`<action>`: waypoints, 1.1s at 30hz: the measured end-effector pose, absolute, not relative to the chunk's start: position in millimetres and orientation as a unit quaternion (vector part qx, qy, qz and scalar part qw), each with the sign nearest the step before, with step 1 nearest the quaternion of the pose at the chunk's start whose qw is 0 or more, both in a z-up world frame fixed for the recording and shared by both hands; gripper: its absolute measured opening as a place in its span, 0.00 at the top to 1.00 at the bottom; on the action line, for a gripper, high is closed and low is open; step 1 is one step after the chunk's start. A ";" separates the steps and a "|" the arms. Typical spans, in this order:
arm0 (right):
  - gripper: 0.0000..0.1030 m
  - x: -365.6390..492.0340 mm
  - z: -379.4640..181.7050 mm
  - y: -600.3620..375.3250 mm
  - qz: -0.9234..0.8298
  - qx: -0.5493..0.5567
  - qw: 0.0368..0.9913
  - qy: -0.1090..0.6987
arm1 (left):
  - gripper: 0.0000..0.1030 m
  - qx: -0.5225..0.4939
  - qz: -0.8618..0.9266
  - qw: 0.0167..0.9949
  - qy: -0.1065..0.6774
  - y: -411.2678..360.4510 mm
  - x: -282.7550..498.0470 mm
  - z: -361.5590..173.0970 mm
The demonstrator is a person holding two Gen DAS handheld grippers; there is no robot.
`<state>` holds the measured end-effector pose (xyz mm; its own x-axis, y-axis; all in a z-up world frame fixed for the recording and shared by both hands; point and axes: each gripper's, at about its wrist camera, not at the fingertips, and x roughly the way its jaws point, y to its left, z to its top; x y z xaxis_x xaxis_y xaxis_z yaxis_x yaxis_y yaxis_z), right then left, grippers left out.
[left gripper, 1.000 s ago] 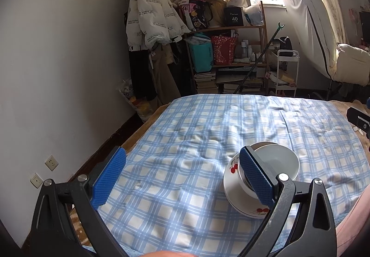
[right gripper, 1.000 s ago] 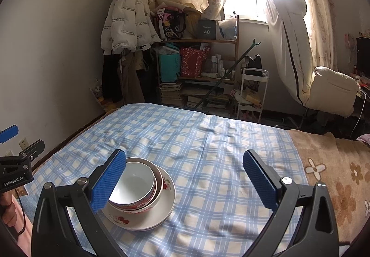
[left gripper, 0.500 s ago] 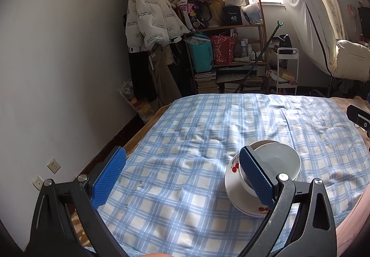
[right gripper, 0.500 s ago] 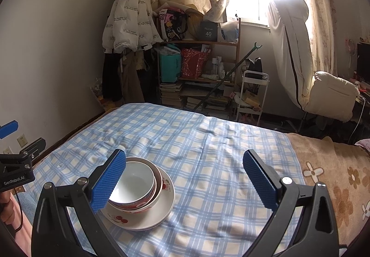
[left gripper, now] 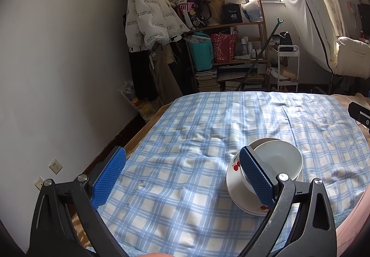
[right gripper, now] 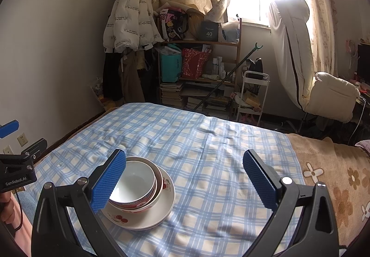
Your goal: Organize plates and bowls
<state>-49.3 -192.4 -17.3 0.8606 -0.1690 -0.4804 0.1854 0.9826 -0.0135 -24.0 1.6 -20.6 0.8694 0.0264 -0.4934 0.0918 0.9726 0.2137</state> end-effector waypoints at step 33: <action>0.00 -49.4 -17.1 -194.6 -0.090 0.016 0.964 0.248 | 0.05 0.121 -0.014 0.959 0.256 4.6 -20.8 -23.2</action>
<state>-49.4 -194.6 -17.1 0.8603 -0.1660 -0.4820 0.1821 0.9832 -0.0134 -20.8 4.6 -23.2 0.8683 0.0351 -0.4947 0.0892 0.9702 0.2252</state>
